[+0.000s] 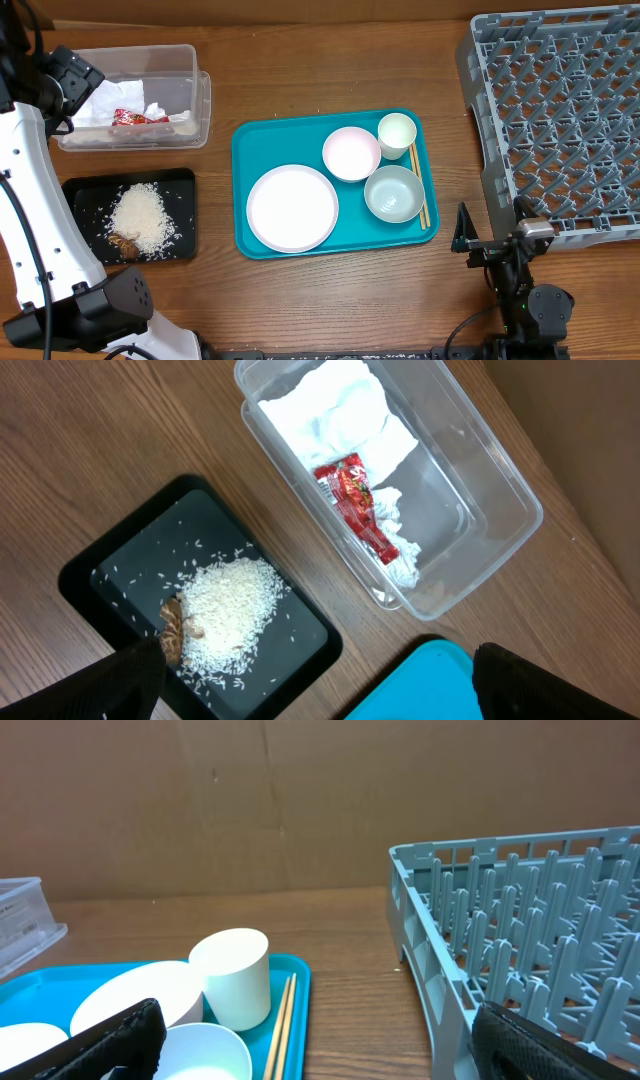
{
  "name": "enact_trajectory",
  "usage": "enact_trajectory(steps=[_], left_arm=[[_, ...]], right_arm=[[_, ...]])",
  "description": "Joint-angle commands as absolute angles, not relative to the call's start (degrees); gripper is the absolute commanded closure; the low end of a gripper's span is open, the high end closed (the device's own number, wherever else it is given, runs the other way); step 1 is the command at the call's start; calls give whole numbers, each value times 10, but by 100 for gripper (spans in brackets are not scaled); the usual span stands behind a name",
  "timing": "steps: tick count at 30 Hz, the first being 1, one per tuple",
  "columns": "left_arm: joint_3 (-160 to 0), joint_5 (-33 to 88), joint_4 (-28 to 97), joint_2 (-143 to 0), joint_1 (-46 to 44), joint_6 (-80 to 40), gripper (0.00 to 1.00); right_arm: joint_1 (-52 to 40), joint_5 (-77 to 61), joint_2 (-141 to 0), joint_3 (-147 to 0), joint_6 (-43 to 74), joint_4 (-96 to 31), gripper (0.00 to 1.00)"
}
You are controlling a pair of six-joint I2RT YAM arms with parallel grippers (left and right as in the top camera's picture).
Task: Sort waste into correct bins and load items into the dishwasher
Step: 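Hold the left arm still and reach the right gripper toward the tray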
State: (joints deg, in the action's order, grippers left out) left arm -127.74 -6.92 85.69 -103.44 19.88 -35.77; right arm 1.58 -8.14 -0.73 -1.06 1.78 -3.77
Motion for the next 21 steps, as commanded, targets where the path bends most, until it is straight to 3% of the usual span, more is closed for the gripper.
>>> enact_trajectory(steps=[1,4,9,12,15,21], left_arm=[[-1276,-79,856,-1039,199,-347,0],[-1276,-79,856,-1039,199,-347,0],[-1276,-79,856,-1039,199,-347,0],[-1276,-79,856,-1039,199,-347,0],[-1276,-79,856,-1039,199,-347,0],[-1276,-79,856,-1039,199,-347,0]], right_arm=[[19,-186,-2,-4,45,8,0],[19,-399,-2,-4,144,95,0],[19,-735,-2,-4,419,236,0],[19,-722,-2,-4,556,298,0],[19,-605,-2,-5,649,331,0],[20,-490,-2,-29,702,334,0]])
